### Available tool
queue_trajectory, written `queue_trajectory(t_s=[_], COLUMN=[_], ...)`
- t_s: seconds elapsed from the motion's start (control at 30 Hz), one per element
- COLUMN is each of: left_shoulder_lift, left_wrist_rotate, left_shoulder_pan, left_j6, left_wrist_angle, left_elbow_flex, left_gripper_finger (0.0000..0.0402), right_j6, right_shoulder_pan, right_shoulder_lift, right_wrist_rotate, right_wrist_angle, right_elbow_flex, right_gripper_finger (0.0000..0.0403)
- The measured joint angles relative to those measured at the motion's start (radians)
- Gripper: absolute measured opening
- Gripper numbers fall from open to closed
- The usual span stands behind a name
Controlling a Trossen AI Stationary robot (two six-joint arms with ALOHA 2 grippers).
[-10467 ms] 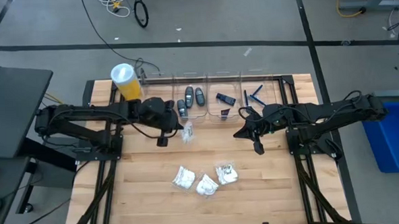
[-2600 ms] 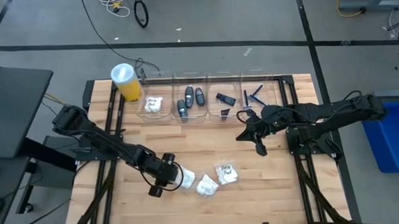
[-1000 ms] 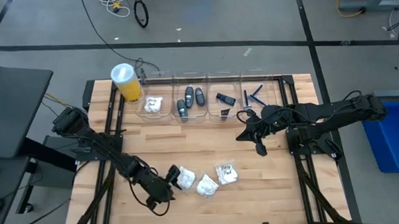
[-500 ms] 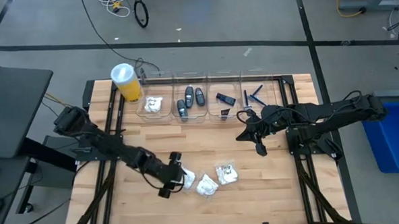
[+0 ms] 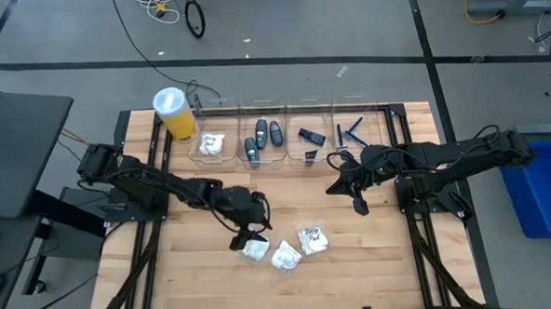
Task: Pick & Place Travel size toiletries
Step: Put the white cotton pack into the left transparent bin
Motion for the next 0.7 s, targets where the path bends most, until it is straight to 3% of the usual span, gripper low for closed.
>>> queue_trajectory(t_s=[0.33, 0.7], left_shoulder_lift=[0.002, 0.170], left_wrist_rotate=[-0.003, 0.076], left_shoulder_pan=[0.017, 0.028], left_j6=[0.058, 0.034], left_wrist_angle=[-0.002, 0.113], left_elbow_flex=[0.000, 0.003], left_gripper_finger=[0.0203, 0.0197], right_j6=[-0.005, -0.007], right_shoulder_pan=[0.000, 0.000], right_shoulder_lift=[0.000, -0.001], right_wrist_rotate=[0.000, 0.000], right_wrist_angle=[0.000, 0.001], right_elbow_flex=[0.000, 0.000], right_gripper_finger=[0.0008, 0.0009])
